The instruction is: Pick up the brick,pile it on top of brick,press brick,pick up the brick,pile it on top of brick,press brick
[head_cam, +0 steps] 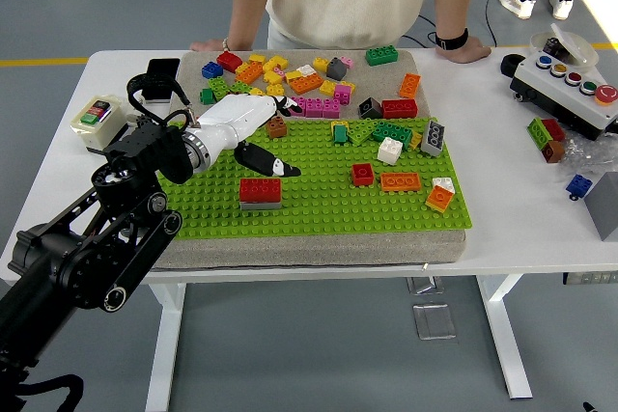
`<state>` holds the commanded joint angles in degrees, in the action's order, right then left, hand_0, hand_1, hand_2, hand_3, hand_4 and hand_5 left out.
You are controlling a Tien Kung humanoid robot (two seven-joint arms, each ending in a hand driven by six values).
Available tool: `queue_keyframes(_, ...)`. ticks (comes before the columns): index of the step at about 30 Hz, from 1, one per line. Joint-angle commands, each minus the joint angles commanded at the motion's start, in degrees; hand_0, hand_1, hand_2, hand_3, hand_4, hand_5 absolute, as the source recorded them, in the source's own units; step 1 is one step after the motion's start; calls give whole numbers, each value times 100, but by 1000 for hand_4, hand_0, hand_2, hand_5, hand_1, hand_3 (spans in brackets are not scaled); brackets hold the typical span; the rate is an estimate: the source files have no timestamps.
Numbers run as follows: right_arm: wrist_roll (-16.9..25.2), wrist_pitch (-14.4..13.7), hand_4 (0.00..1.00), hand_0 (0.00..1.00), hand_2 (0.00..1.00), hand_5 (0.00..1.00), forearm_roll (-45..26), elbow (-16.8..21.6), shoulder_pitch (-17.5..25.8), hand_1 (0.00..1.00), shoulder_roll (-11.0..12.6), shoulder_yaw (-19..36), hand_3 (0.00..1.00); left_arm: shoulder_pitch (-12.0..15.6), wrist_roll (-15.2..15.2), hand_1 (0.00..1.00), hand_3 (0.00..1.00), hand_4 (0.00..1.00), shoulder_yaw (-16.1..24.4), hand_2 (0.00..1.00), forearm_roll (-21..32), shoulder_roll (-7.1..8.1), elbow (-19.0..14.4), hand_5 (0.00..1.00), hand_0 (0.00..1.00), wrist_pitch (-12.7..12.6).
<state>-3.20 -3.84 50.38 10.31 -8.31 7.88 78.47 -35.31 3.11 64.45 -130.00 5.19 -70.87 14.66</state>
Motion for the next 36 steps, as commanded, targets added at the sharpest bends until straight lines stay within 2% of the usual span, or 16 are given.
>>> queue_keyframes(5, 10, 5, 998, 752, 722, 646, -17, 0, -11, 676, -12, 33, 724, 250, -133, 797, 788, 998, 137, 804, 60, 212, -221, 602, 887, -76)
queue_keyframes(6, 8, 6, 998, 755, 724, 646, -17, 0, -11, 676, -13, 36, 724, 282, -152, 820, 709, 998, 146, 810, 62, 242, -243, 683, 923, -88)
queue_keyframes(10, -17, 18, 998, 755, 724, 646, -3, 0, 1, 676, -18, 58, 724, 501, -258, 820, 709, 998, 157, 810, 127, 402, -363, 683, 923, -119)
queue_keyframes(12, -20, 19, 998, 753, 723, 646, -3, 0, 1, 676, -21, 57, 724, 540, -278, 824, 681, 998, 148, 811, 136, 428, -388, 707, 935, -134)
queue_keyframes(14, -18, 12, 998, 753, 723, 646, -10, 0, -6, 676, -32, 49, 724, 704, -328, 824, 681, 998, 93, 811, 159, 519, -493, 707, 935, -188)
queue_keyframes(21, -31, 14, 998, 753, 723, 646, -8, 0, -1, 676, -47, 38, 724, 1025, -403, 828, 644, 998, -61, 808, 109, 684, -604, 727, 945, -259)
queue_keyframes(36, -71, 9, 998, 752, 723, 646, -9, 0, -9, 677, -68, 3, 726, 1174, -428, 826, 630, 998, -174, 814, 0, 671, -429, 714, 950, -315)
